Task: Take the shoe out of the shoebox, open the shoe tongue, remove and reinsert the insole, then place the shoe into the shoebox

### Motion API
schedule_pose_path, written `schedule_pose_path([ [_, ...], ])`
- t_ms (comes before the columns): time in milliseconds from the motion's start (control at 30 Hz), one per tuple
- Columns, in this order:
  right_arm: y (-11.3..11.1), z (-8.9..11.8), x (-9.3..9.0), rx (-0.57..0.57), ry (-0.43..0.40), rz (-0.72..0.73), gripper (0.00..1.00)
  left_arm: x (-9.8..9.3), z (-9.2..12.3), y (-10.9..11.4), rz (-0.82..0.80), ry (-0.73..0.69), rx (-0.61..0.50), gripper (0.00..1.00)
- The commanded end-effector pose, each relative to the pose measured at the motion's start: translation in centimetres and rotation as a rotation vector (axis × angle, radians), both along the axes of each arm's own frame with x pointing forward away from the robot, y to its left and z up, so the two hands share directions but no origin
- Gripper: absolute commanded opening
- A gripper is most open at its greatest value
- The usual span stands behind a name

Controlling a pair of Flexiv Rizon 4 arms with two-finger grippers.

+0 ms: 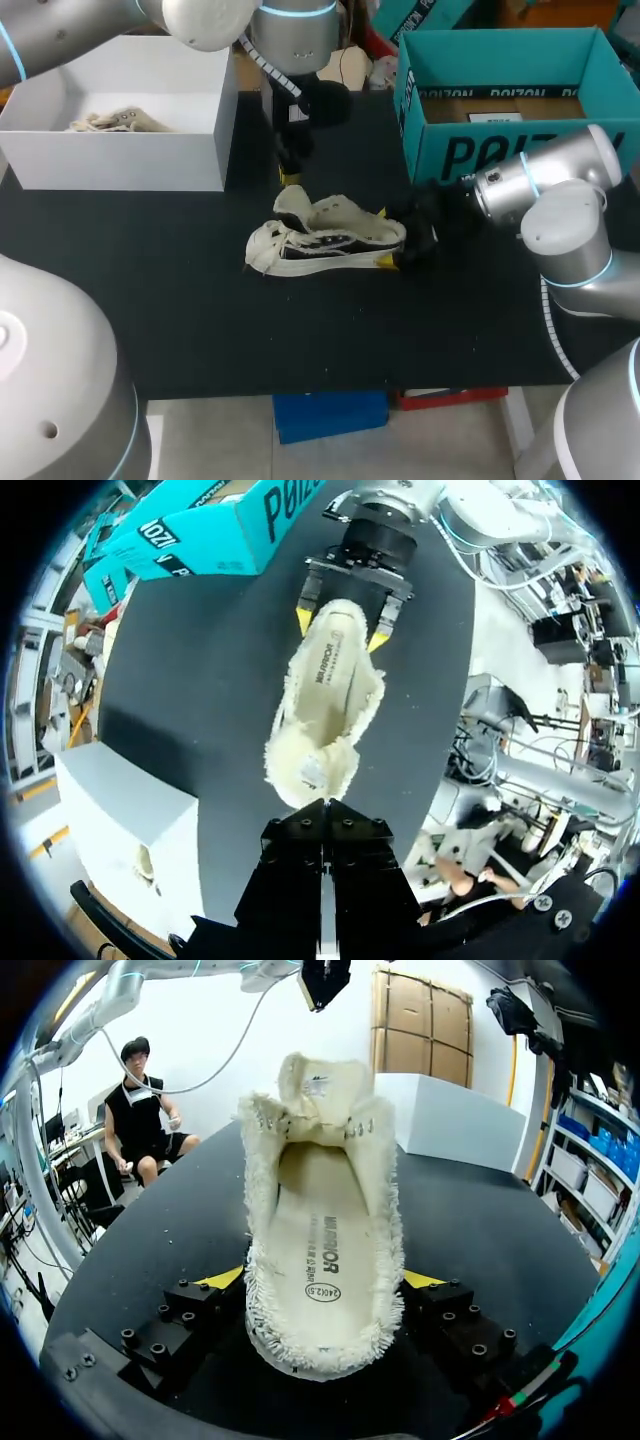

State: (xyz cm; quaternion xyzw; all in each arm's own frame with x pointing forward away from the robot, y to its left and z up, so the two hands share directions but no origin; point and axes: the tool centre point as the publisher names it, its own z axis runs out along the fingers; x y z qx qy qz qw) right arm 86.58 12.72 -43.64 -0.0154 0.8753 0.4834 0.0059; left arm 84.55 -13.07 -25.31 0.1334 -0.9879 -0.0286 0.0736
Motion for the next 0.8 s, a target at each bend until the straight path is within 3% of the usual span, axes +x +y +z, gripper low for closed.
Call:
schedule_pose_path([
  [33,-0.1,-0.2,0.0,-0.001,0.001,-0.001,0.0,1.0,-0.2,-0.4,-0.188,0.093,-0.166,0.0],
  [567,-0.1,-0.2,0.0,-0.001,0.001,-0.001,0.0,1.2,-2.4,-3.8,-0.122,0.021,-0.208,0.0],
  [800,-0.1,-0.2,0.0,-0.001,0.001,-0.001,0.0,1.3,-3.4,-5.0,-0.137,0.091,-0.232,0.0],
])
